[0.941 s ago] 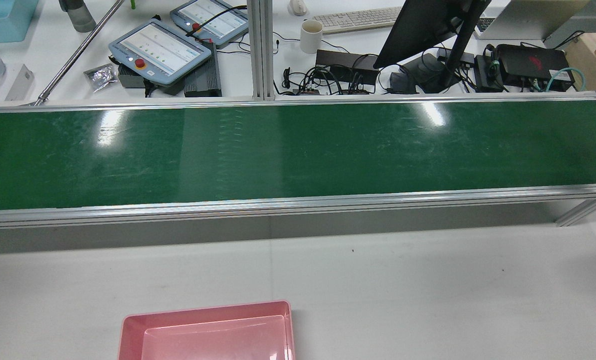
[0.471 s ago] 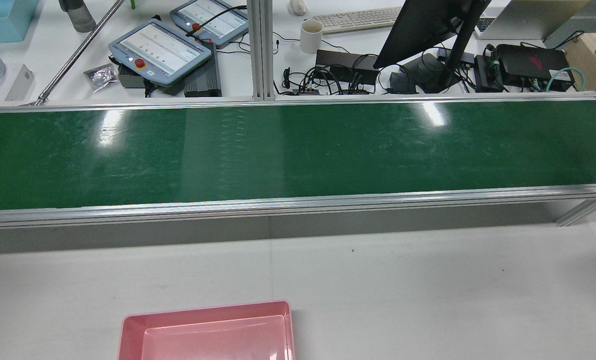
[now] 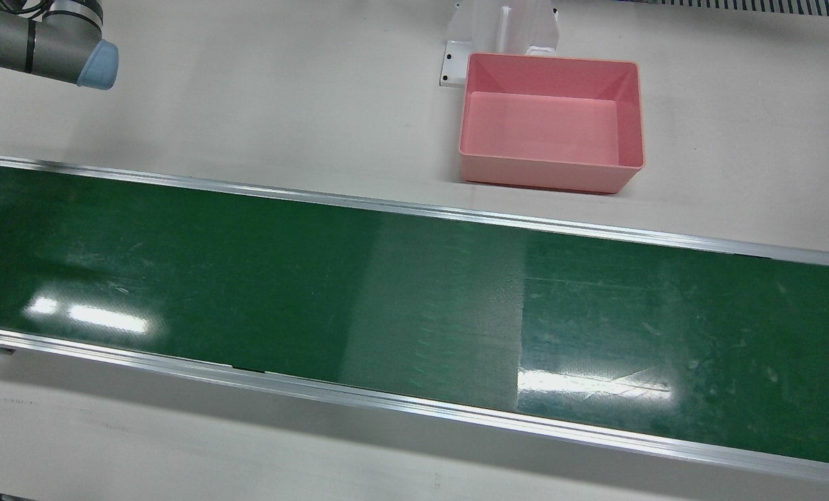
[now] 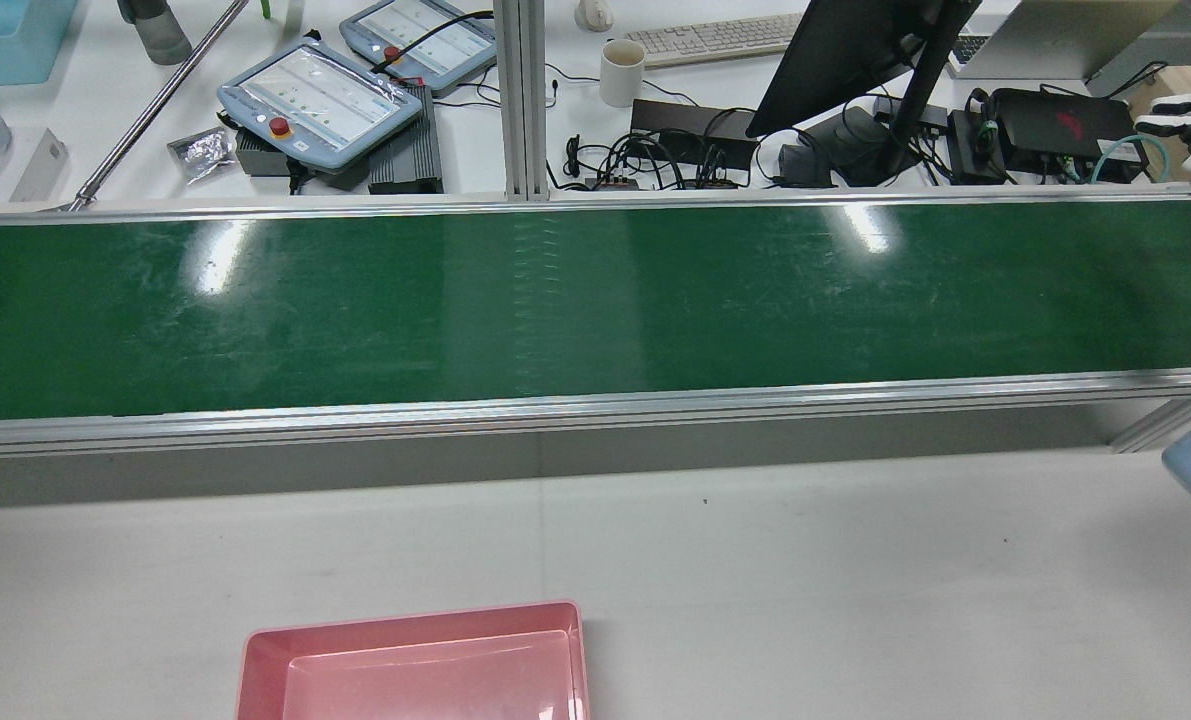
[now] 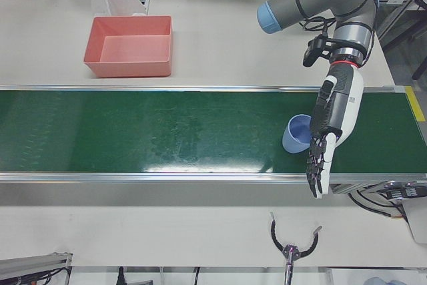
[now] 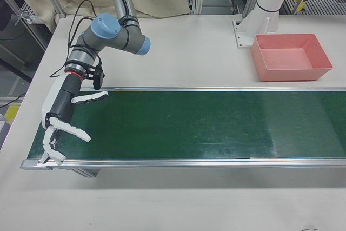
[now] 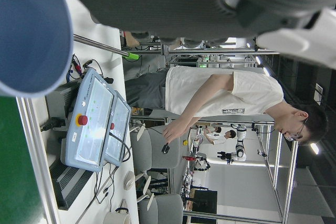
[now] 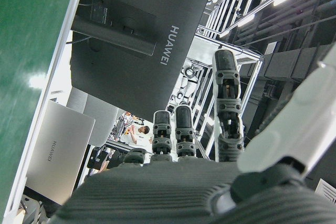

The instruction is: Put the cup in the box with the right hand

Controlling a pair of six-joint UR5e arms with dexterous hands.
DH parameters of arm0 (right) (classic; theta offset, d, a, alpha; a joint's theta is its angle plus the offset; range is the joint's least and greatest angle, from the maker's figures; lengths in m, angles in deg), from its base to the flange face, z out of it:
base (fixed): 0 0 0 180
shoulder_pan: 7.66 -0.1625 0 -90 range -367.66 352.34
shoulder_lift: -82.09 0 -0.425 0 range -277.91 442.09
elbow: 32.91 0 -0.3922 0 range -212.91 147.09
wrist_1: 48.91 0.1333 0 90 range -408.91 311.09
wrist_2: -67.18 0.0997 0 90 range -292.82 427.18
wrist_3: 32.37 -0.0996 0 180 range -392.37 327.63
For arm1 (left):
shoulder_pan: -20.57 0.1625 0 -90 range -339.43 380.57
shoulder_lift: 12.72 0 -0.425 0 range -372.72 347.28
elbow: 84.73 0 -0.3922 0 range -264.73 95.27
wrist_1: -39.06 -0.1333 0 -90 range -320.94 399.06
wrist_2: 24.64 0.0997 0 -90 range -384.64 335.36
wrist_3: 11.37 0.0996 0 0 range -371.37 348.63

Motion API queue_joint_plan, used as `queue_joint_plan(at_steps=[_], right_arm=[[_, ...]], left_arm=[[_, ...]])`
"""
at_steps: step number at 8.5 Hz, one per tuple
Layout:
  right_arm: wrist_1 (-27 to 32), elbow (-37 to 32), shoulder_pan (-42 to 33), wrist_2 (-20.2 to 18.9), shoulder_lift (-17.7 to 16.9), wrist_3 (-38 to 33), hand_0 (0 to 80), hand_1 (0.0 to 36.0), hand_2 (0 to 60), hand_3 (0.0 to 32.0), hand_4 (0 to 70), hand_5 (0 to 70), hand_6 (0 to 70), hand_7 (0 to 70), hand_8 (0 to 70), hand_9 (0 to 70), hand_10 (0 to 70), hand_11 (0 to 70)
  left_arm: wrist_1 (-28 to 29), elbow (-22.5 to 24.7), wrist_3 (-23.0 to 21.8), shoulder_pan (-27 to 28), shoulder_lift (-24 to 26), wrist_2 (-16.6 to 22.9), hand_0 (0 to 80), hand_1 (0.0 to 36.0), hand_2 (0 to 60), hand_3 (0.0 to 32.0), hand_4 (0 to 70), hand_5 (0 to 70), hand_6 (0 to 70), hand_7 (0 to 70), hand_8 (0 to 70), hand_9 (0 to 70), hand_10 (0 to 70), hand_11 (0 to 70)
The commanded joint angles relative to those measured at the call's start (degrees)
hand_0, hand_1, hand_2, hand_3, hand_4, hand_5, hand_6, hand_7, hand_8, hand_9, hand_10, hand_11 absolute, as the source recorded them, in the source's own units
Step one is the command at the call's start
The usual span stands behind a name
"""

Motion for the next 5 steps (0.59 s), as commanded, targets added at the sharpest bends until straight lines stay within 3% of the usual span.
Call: queue_joint_plan(at_steps=[1, 5], right_arm=[[-2.2, 2.4, 1.3, 0.1, -0.1, 1.4, 39.6, 0.0, 0.0, 0.8, 48.8, 0.9, 6.9, 39.2, 12.3, 20.3, 2.4, 3.0], [-6.3, 6.9, 3.9, 0.5, 0.2, 3.2, 39.5, 0.0, 0.0, 3.8, 44.0, 1.1, 6.4, 37.1, 12.3, 20.1, 2.3, 2.9]], left_arm=[[0.0, 0.0, 0.0, -0.1, -0.1, 0.0, 0.0, 0.0, 0.0, 0.0, 0.0, 0.0, 0.0, 0.0, 0.0, 0.0, 0.0, 0.0], [0.0, 0.0, 0.0, 0.0, -0.1, 0.1, 0.0, 0.0, 0.0, 0.0, 0.0, 0.0, 0.0, 0.0, 0.0, 0.0, 0.0, 0.0]])
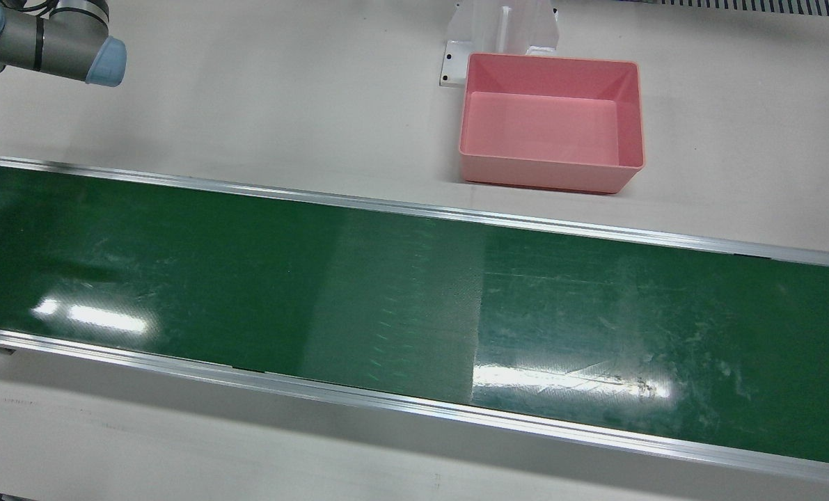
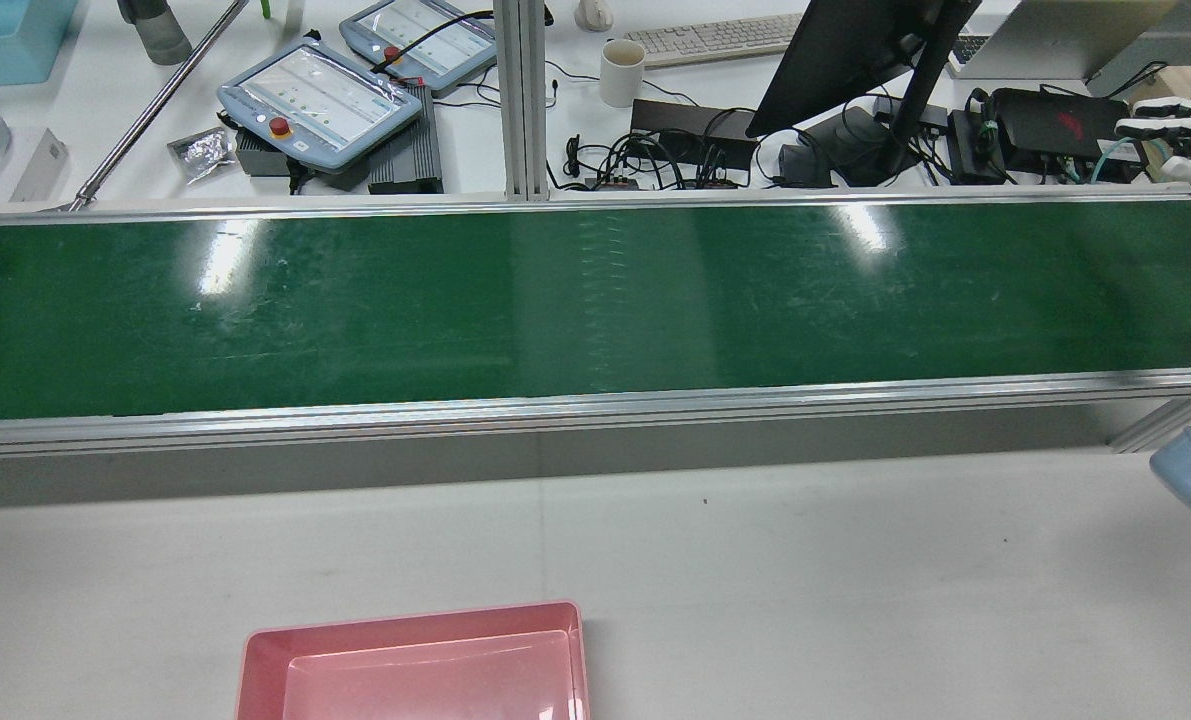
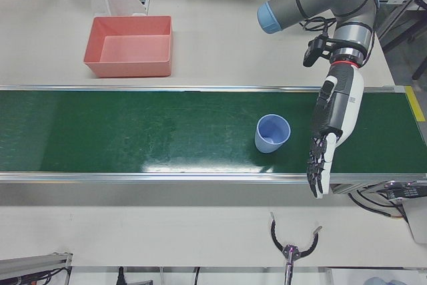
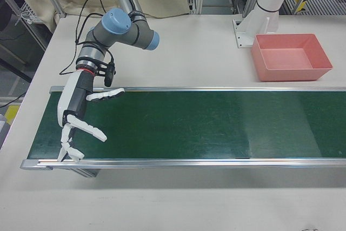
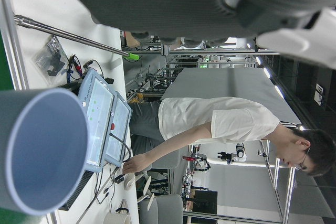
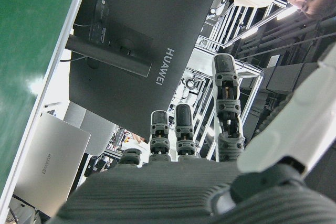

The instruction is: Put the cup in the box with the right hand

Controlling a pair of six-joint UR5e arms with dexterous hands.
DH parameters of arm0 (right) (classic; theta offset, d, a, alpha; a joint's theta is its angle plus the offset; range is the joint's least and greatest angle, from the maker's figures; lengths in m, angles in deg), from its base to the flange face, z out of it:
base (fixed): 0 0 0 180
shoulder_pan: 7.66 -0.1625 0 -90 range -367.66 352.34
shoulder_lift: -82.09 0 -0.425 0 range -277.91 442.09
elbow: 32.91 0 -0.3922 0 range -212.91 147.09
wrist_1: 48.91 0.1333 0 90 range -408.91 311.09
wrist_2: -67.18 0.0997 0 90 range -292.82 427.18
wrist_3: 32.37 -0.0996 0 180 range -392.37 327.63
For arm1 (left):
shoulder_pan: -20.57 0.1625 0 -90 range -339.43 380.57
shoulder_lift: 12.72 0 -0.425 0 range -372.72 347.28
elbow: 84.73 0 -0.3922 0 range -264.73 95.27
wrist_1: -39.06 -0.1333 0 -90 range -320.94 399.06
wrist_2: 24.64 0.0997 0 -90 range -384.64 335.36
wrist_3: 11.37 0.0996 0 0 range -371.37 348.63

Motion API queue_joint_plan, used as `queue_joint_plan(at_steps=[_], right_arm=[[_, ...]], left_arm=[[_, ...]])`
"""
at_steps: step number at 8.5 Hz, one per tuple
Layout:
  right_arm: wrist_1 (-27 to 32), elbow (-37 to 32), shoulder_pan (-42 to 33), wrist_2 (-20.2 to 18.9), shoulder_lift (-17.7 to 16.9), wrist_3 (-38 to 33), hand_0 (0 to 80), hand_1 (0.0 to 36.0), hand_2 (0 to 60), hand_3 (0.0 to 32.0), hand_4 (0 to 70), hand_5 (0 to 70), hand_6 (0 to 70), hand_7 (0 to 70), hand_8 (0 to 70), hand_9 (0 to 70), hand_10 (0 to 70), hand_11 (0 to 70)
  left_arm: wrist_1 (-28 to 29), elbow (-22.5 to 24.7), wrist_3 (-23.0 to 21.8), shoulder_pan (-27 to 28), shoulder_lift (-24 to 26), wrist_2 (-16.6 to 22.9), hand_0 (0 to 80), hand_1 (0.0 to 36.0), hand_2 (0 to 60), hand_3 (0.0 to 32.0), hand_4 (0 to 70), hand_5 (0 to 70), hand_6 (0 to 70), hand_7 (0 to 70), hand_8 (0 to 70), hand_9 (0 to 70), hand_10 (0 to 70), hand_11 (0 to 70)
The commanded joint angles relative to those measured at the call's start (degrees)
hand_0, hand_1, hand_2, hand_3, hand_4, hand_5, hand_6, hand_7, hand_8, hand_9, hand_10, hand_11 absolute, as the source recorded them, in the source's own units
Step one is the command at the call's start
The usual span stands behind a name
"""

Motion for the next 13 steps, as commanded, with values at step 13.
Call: queue_joint_plan(at_steps=[13], right_arm=[[-7.7, 3.6, 14.4, 11.3, 7.4, 2.4, 41.2, 0.0, 3.6, 2.6, 58.6, 0.4, 7.1, 42.3, 11.2, 21.5, 1.4, 1.5]], left_arm=[[0.0, 0.0, 0.0, 0.0, 0.1, 0.0, 0.0, 0.0, 0.0, 0.0, 0.0, 0.0, 0.0, 0.0, 0.0, 0.0, 0.0, 0.0]])
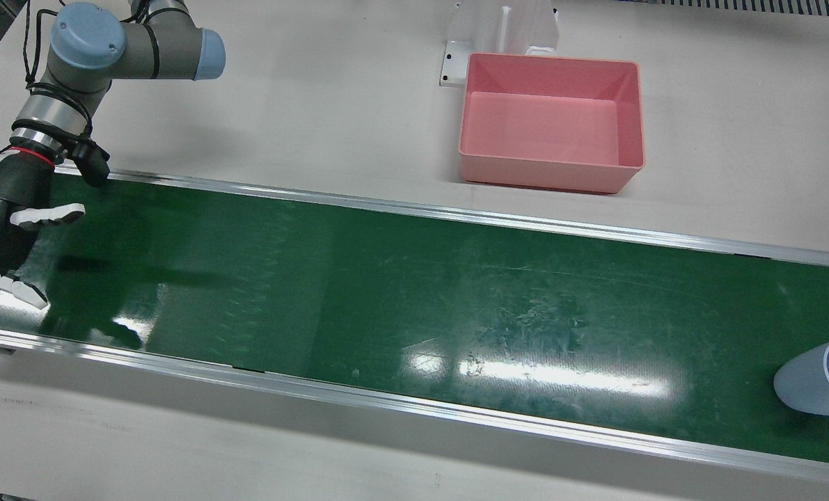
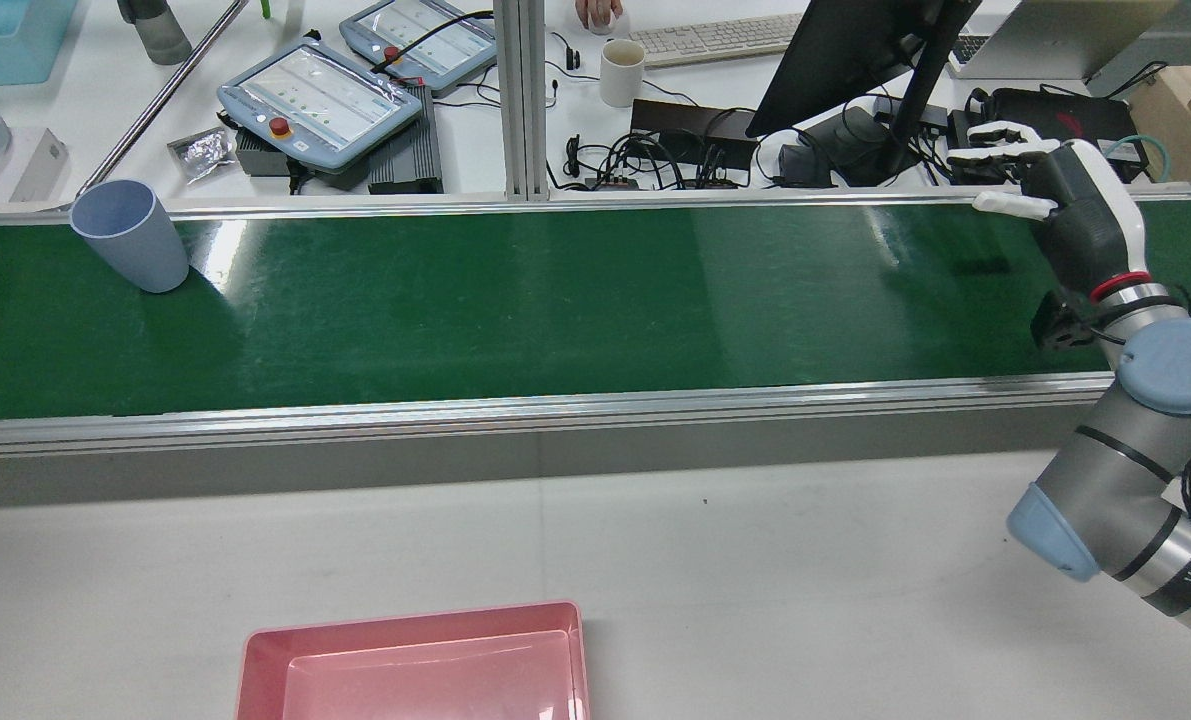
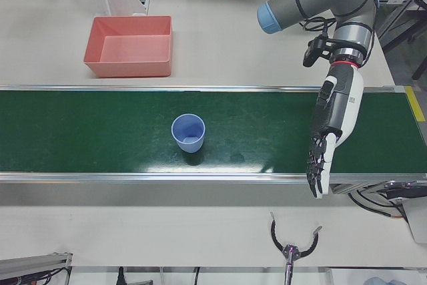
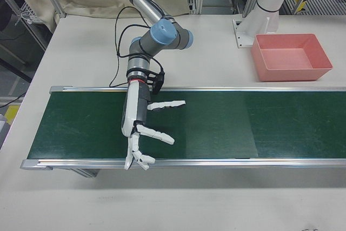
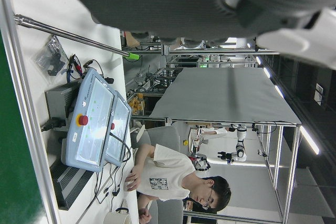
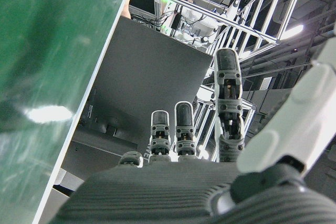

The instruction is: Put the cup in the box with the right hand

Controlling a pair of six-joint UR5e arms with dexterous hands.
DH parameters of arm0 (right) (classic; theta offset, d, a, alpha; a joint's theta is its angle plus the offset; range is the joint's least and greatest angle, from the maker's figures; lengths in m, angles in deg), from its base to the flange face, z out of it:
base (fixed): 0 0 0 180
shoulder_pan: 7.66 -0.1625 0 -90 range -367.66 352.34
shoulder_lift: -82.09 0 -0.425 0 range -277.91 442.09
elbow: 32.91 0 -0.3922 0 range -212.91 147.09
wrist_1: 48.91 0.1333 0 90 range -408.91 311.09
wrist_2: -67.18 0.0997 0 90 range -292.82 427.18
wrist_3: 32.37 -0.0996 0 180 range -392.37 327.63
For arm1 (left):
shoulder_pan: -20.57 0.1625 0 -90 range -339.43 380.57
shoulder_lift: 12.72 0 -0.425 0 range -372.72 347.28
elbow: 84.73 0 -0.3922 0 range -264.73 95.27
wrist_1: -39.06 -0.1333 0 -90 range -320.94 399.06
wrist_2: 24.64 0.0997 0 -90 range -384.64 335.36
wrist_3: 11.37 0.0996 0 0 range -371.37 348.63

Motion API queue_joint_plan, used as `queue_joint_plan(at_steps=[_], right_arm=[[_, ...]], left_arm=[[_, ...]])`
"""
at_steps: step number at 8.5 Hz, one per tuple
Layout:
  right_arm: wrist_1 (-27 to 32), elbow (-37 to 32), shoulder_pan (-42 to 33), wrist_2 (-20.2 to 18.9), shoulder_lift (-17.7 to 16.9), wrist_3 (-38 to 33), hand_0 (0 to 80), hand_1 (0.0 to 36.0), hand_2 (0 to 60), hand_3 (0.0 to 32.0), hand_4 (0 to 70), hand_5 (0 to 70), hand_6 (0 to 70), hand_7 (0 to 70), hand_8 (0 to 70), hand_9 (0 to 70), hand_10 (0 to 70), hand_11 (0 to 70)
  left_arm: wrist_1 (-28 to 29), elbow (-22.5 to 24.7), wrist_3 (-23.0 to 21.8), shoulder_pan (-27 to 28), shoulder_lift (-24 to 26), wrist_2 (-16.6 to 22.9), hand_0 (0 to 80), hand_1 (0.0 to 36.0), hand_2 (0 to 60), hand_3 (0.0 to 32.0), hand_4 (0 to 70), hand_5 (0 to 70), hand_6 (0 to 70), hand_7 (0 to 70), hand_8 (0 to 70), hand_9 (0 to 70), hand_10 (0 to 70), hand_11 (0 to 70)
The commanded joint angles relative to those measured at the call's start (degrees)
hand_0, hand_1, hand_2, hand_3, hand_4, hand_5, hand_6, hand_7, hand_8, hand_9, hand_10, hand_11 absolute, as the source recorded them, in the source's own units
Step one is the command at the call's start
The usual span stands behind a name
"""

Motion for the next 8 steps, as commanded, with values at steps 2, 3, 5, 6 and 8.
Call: queue_joint_plan(at_steps=[2, 3, 5, 6, 8], right_arm=[[-0.8, -0.1, 0.0, -0.3, 0.4, 0.5, 42.0, 0.0, 1.3, 3.6, 62.0, 0.1, 6.8, 42.3, 10.7, 21.7, 0.8, 0.5], [-0.8, -0.1, 0.0, -0.3, 0.5, 0.5, 42.1, 0.0, 0.0, 14.6, 47.9, 0.5, 5.5, 40.1, 10.0, 20.7, 0.0, 0.0], [-0.8, -0.1, 0.0, -0.3, 0.5, 0.5, 41.8, 0.0, 0.5, 20.2, 41.8, 0.7, 4.9, 39.1, 9.7, 20.4, 0.0, 0.0], [-0.8, -0.1, 0.0, -0.3, 0.5, 0.6, 41.9, 0.0, 1.3, 18.6, 44.3, 0.6, 5.1, 39.6, 9.8, 20.7, 0.0, 0.0], [-0.8, -0.1, 0.0, -0.3, 0.5, 0.8, 42.2, 0.0, 1.9, 17.6, 45.4, 0.7, 5.3, 40.2, 9.8, 21.0, 0.0, 0.0]], left_arm=[[0.0, 0.0, 0.0, 0.0, -0.1, 0.0, 0.0, 0.0, 0.0, 0.0, 0.0, 0.0, 0.0, 0.0, 0.0, 0.0, 0.0, 0.0], [0.0, 0.0, 0.0, 0.0, 0.0, 0.0, 0.0, 0.0, 0.0, 0.0, 0.0, 0.0, 0.0, 0.0, 0.0, 0.0, 0.0, 0.0], [0.0, 0.0, 0.0, 0.0, 0.0, 0.0, 0.0, 0.0, 0.0, 0.0, 0.0, 0.0, 0.0, 0.0, 0.0, 0.0, 0.0, 0.0], [0.0, 0.0, 0.0, 0.0, 0.0, 0.0, 0.0, 0.0, 0.0, 0.0, 0.0, 0.0, 0.0, 0.0, 0.0, 0.0, 0.0, 0.0], [0.0, 0.0, 0.0, 0.0, 0.0, 0.0, 0.0, 0.0, 0.0, 0.0, 0.0, 0.0, 0.0, 0.0, 0.0, 0.0, 0.0, 0.0]])
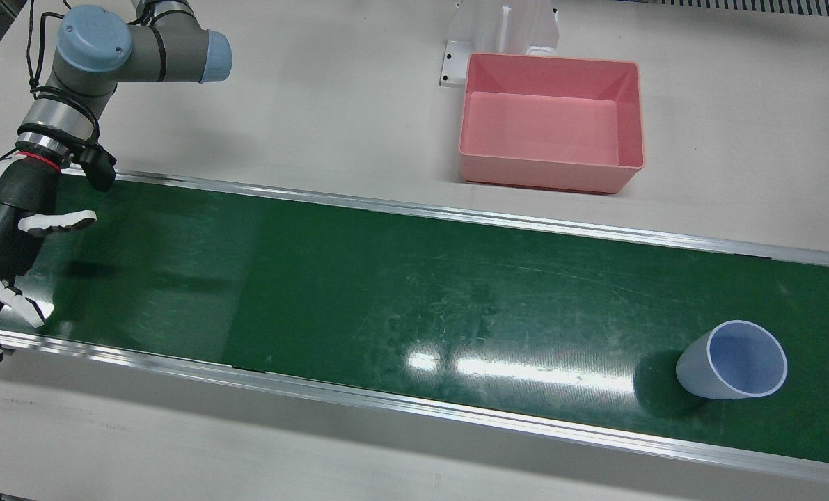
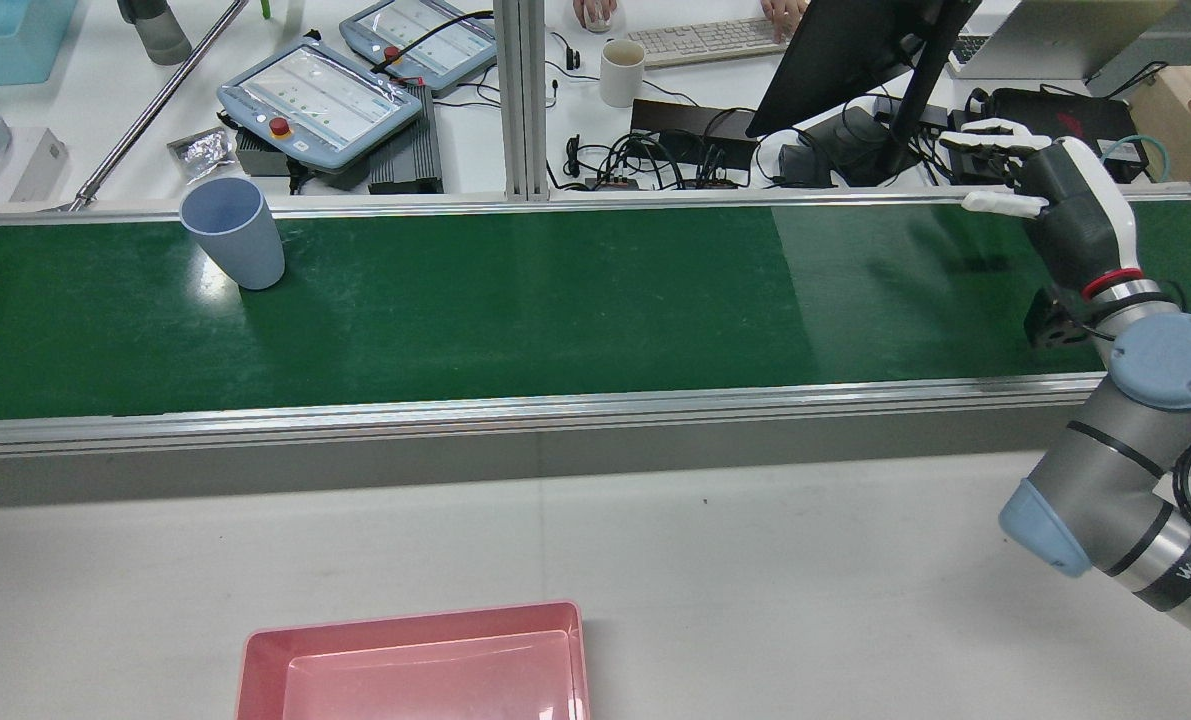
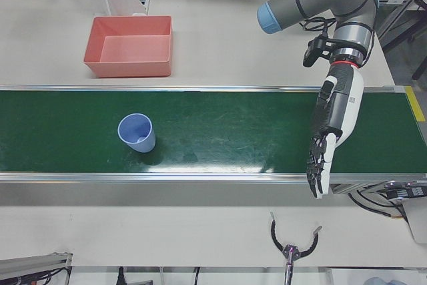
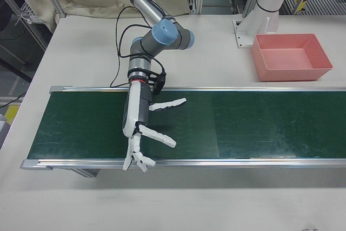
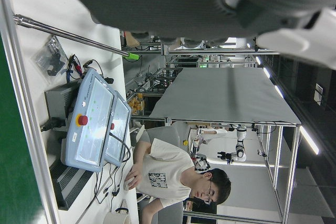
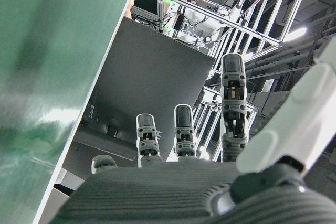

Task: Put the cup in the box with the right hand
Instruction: 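Move the open right hand along the belt toward the approaching light blue cup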

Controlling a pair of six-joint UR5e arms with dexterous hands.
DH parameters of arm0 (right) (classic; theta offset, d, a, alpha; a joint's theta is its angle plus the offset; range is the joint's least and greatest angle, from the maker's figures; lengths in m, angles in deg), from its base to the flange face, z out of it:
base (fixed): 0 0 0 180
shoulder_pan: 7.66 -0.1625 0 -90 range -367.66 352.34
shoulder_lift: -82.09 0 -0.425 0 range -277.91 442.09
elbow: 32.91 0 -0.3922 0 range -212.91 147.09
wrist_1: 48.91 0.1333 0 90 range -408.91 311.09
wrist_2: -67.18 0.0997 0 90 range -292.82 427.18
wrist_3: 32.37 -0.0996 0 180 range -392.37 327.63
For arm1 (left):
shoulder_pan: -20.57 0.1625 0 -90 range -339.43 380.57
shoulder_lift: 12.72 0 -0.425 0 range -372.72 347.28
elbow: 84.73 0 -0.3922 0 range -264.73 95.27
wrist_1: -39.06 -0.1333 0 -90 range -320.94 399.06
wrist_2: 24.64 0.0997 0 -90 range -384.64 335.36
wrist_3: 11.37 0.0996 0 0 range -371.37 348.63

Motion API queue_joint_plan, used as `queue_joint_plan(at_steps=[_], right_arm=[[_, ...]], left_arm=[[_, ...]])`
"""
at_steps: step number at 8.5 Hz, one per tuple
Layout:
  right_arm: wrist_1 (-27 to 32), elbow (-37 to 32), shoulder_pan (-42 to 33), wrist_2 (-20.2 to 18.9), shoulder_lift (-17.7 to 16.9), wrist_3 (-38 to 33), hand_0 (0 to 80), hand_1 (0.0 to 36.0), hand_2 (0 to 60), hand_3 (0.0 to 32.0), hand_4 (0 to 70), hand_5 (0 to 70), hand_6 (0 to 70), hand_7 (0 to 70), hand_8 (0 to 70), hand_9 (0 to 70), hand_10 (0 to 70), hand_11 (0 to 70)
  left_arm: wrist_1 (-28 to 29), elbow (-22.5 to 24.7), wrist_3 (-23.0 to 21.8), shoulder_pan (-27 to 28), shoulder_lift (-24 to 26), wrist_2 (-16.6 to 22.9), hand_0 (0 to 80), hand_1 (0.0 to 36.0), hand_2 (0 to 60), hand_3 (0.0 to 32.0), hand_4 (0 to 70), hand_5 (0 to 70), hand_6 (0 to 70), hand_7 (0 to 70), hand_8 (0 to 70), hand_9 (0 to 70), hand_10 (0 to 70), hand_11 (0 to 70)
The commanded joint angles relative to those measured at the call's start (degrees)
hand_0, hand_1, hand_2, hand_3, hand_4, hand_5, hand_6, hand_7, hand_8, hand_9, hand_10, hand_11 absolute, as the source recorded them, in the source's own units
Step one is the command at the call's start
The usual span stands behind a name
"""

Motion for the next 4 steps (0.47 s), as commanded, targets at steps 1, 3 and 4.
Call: queue_joint_plan(at_steps=[1, 3, 4], right_arm=[[-0.1, 0.0, -0.1, 0.0, 0.0, 0.2, 42.6, 0.0, 2.5, 17.2, 46.0, 0.7, 5.4, 40.5, 9.7, 21.2, 0.0, 0.0], [-0.4, -0.1, 0.0, 0.0, 0.1, 0.5, 42.8, 0.2, 3.1, 15.8, 47.1, 0.7, 5.7, 41.1, 9.7, 21.4, 0.0, 0.0], [-0.4, 0.0, 0.0, 0.0, 0.1, 1.4, 42.9, 0.4, 3.5, 15.4, 48.2, 0.7, 5.7, 41.4, 9.7, 21.5, 0.0, 0.0]], left_arm=[[0.0, 0.0, 0.0, 0.0, 0.0, 0.0, 0.0, 0.0, 0.0, 0.0, 0.0, 0.0, 0.0, 0.0, 0.0, 0.0, 0.0, 0.0], [0.0, 0.0, 0.0, 0.0, -0.1, 0.1, 0.0, 0.0, 0.0, 0.0, 0.0, 0.0, 0.0, 0.0, 0.0, 0.0, 0.0, 0.0], [0.0, 0.0, 0.0, 0.0, 0.0, 0.0, 0.0, 0.0, 0.0, 0.0, 0.0, 0.0, 0.0, 0.0, 0.0, 0.0, 0.0, 0.0]])
